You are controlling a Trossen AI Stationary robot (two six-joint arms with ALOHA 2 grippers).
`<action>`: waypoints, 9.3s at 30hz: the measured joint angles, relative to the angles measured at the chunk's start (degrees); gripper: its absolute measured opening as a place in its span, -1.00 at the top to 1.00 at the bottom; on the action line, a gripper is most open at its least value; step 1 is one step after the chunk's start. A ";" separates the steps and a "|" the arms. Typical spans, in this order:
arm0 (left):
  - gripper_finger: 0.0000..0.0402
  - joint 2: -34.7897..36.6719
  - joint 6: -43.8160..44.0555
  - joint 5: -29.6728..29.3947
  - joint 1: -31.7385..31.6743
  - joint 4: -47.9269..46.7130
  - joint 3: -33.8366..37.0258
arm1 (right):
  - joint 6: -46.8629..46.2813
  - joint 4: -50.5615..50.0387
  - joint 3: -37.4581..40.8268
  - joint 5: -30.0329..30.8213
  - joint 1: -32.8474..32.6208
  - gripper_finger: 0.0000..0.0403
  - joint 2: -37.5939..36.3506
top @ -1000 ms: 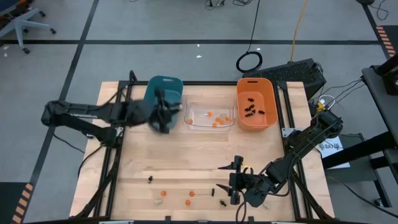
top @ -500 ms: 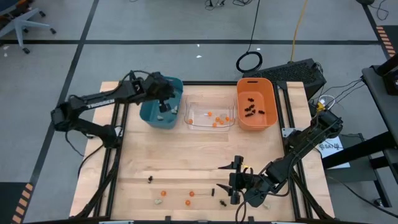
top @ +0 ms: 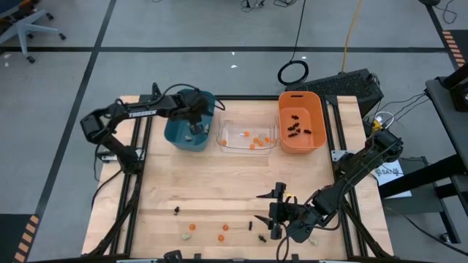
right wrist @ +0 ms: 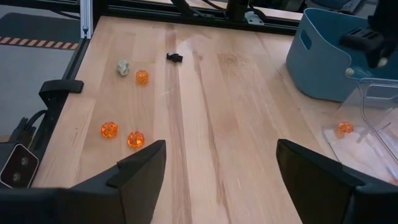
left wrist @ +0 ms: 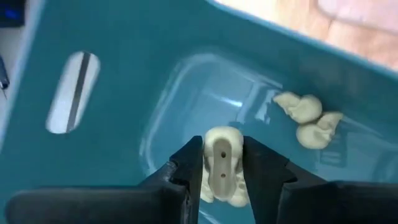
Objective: Sort Halloween decoration
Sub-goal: Put the white skull toy into the blue bin, then put the orange pumpkin toy into the transparent bin
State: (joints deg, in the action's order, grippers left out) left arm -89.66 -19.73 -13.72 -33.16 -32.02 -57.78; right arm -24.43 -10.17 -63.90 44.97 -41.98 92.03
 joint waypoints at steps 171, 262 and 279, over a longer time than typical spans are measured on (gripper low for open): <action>0.59 -20.21 -27.66 -15.06 71.11 58.40 6.45 | 11.72 13.83 0.02 -20.80 7.15 -0.44 14.00; 0.56 7.28 2.80 -6.05 27.89 41.60 6.45 | 1.07 -1.93 0.02 -19.27 0.57 -0.44 6.21; 0.56 2.96 8.90 5.99 18.00 34.37 6.46 | 1.25 -1.93 0.02 -19.25 0.61 -0.44 6.23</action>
State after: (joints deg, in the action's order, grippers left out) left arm -86.70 -10.83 -7.73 -15.16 2.34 -51.32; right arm -23.18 -12.10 -63.88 25.71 -41.36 98.26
